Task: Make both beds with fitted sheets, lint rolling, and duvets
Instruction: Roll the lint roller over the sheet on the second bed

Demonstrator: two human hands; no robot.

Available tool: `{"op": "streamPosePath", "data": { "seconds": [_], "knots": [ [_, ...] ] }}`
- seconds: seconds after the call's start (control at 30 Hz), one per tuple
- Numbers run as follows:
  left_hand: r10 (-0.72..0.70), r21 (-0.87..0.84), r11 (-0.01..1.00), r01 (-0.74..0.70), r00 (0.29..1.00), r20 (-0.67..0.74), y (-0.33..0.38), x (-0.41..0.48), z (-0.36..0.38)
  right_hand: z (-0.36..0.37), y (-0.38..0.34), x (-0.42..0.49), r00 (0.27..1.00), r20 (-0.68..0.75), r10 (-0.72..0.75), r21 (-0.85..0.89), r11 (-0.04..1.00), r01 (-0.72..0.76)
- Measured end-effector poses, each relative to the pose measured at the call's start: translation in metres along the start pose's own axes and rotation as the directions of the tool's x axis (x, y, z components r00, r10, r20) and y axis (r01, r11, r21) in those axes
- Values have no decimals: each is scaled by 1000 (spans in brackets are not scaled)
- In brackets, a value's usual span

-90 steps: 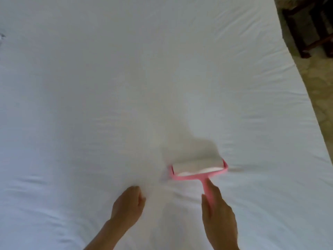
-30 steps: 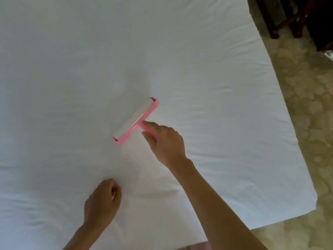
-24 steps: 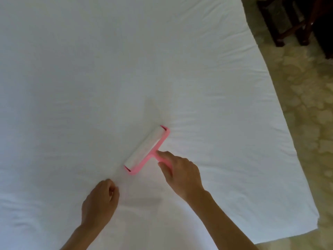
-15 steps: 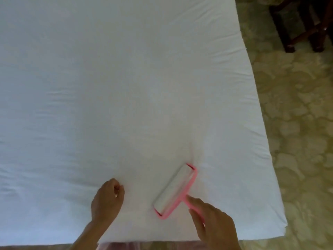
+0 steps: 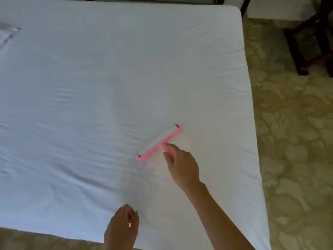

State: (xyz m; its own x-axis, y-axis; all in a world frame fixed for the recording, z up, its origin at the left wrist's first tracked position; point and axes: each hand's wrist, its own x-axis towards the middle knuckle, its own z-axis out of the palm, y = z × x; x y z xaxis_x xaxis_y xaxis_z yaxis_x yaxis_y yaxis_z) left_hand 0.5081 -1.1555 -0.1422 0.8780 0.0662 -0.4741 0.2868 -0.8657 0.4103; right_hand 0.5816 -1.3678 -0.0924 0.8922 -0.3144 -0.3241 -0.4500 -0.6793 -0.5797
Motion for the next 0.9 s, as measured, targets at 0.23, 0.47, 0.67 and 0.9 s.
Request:
{"op": "streamPosePath", "data": {
  "seconds": [0.23, 0.47, 0.67, 0.9],
  "knots": [
    [3, 7, 1000, -3, 1000, -28, 3, 6, -7, 7, 82, -121, 985, -92, 144, 66, 988, -139],
    [13, -19, 1000, -13, 1000, 16, 25, 3, -8, 8, 114, -137, 803, -498, 327, 208, 944, -255],
    [22, 7, 1000, -22, 1000, 20, 29, 14, -3, -27, -1, -35, 991, -77, -110, 64, 991, 115],
    [35, 16, 999, -35, 999, -20, 17, 26, -9, 13, 43, -40, 998, -58, 4, -58, 998, -8]
  ]
}}
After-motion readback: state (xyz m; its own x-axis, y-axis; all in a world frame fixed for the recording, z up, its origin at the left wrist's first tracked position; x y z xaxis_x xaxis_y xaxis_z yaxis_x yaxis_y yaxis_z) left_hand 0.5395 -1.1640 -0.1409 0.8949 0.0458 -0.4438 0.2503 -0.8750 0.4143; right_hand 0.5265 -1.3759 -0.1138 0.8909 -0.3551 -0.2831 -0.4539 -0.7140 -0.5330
